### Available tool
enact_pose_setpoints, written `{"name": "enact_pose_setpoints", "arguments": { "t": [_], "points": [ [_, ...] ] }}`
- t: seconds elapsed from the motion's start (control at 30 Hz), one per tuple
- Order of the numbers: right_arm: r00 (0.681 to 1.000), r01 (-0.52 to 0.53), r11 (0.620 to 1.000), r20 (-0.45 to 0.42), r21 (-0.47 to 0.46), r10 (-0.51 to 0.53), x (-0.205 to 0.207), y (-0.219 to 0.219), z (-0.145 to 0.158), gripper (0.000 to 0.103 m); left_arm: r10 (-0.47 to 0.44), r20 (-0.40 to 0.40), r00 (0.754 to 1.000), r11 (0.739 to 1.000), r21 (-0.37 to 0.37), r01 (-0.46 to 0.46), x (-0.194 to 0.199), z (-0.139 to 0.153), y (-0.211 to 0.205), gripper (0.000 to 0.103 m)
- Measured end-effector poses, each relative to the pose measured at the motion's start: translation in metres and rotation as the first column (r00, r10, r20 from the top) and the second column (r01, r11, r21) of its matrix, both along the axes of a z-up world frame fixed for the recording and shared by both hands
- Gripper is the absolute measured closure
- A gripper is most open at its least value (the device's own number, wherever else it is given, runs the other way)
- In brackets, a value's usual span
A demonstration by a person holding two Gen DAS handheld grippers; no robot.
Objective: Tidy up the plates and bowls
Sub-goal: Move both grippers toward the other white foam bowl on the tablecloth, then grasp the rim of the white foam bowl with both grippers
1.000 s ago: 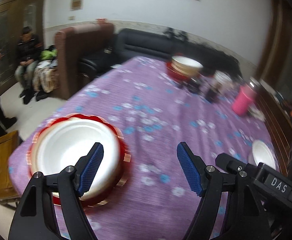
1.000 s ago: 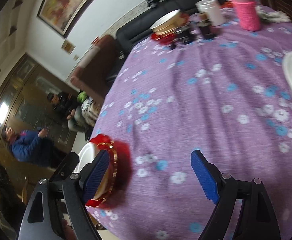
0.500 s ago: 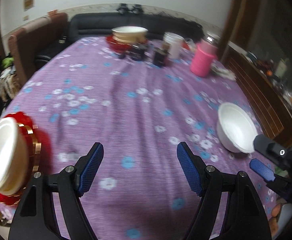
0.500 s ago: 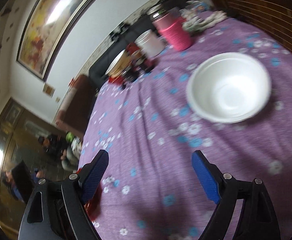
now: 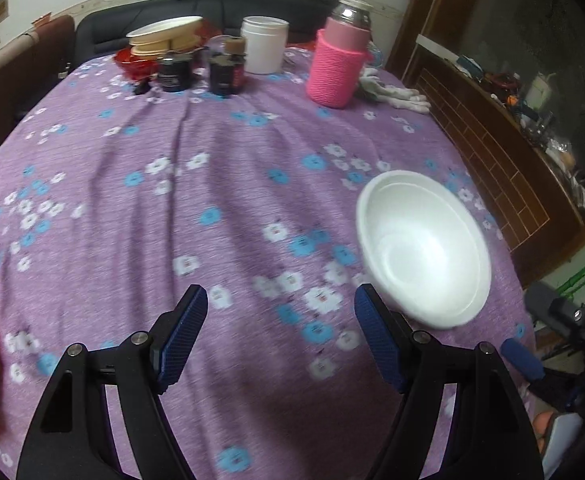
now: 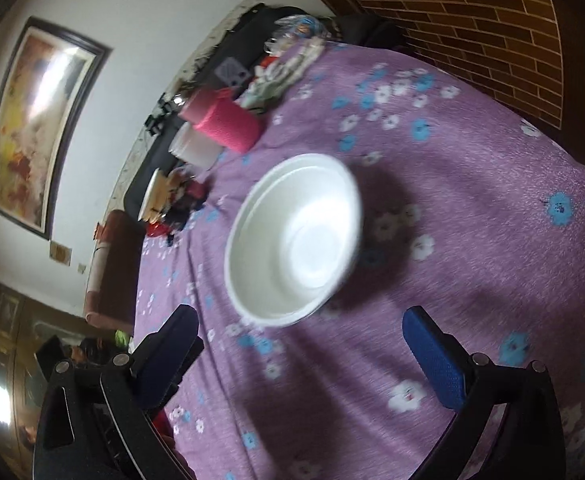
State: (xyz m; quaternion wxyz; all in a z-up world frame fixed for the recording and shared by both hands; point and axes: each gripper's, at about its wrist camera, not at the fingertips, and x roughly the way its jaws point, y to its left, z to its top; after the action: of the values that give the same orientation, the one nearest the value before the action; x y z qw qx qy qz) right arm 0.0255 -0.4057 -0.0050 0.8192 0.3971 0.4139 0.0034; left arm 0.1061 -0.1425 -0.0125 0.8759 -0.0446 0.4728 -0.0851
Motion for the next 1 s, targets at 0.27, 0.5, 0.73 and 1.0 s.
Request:
{"name": "enact_pose_setpoints", "arguments": {
  "t": [0.27,0.5,0.73,1.0],
  "points": [
    [0.999,0.02,0.999,-0.028,0.029,-0.02,0.02,-0.018,-0.01,0.0,-0.012,-0.014,1.0,1.0,0.003,0.012,0.024,-0.008,-0.03,0.028],
    [0.999,0.028,0.998,-0.047,0.053,-0.025,0.038,-0.027,-0.02,0.0,-0.016,-0.027,1.0,1.0,0.012,0.016,0.037,-0.017,-0.046,0.028],
    [0.997,0.01,0.999,-0.075,0.036,-0.008,0.049,-0.024,-0.029,0.018,-0.01,-0.025,1.0,1.0,0.023,0.011,0.044,-0.025,-0.051,0.028],
    [0.995,-0.004,1.0,-0.101,-0.015,0.002,0.056,-0.019,-0.035,0.045,-0.021,-0.012,1.0,0.996,0.09,0.022,0.045,-0.035,-0.058,0.062]
  ]
}}
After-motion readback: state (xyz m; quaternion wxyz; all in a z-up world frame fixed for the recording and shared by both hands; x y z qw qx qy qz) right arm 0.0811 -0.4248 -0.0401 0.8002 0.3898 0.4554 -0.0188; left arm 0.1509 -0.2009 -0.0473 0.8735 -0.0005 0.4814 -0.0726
